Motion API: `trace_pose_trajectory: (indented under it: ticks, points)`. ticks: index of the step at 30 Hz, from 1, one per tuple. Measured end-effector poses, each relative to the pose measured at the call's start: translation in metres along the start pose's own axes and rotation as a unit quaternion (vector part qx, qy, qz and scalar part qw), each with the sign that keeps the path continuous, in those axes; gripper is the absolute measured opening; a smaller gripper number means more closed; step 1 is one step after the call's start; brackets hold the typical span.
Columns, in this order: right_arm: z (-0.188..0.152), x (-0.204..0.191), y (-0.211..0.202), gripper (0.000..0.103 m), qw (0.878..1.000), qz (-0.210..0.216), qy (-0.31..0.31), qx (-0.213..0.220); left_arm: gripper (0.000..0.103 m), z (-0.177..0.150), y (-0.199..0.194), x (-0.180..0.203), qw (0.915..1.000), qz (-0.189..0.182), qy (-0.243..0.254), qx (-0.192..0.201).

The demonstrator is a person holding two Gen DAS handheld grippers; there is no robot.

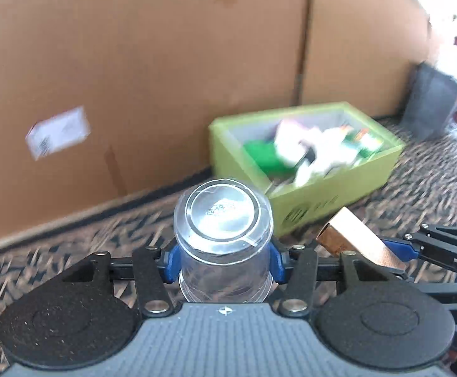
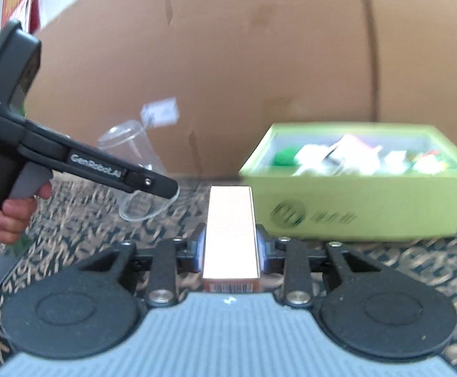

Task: Organize objects
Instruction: 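Carry cup and copper box into the lime-green box, open both tools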

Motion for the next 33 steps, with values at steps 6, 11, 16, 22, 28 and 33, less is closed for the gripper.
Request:
trace_pose_trajectory:
  ticks: [6, 11, 16, 22, 28, 33]
  points:
    - [0.023, 0.063, -0.021, 0.031, 0.994, -0.095, 0.012, 0.045, 0.055, 0.046, 0.025, 0.056, 0.9989, -0.035, 0.019, 0.027]
    - [0.038, 0.112, 0.001, 0.031, 0.989, -0.139, 0.019, 0.053, 0.055, 0.071, 0.067, 0.095, 0.9974, -0.014, 0.041, 0.057]
    - [0.048, 0.149, 0.054, 0.031, 0.989, -0.145, 0.018, 0.028, 0.056, 0.086, 0.115, 0.102, 0.9983, -0.002, 0.015, 0.056]
    - [0.043, 0.157, 0.099, 0.067, 0.993, -0.12, -0.008, 0.005, 0.087, 0.077, 0.135, 0.088, 0.9991, -0.016, -0.021, 0.034]
    - [0.028, 0.143, 0.072, 0.09, 0.988, -0.147, -0.026, 0.038, 0.088, 0.05, 0.123, 0.073, 0.999, -0.007, -0.024, 0.036]
    - [0.025, 0.137, 0.055, 0.103, 0.989, -0.141, -0.021, 0.032, 0.088, 0.045, 0.112, 0.064, 0.9989, 0.0, -0.025, 0.039]
Point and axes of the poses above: each gripper's, at about its wrist camera, not at the fingertips, and y roughly the way its jaws point, x to its right, z to its top, the point moved 2 cm from there along y, roughly the way its jaws point, and after that the axes turned 13 degrees about -y, right-handed, at the moved point
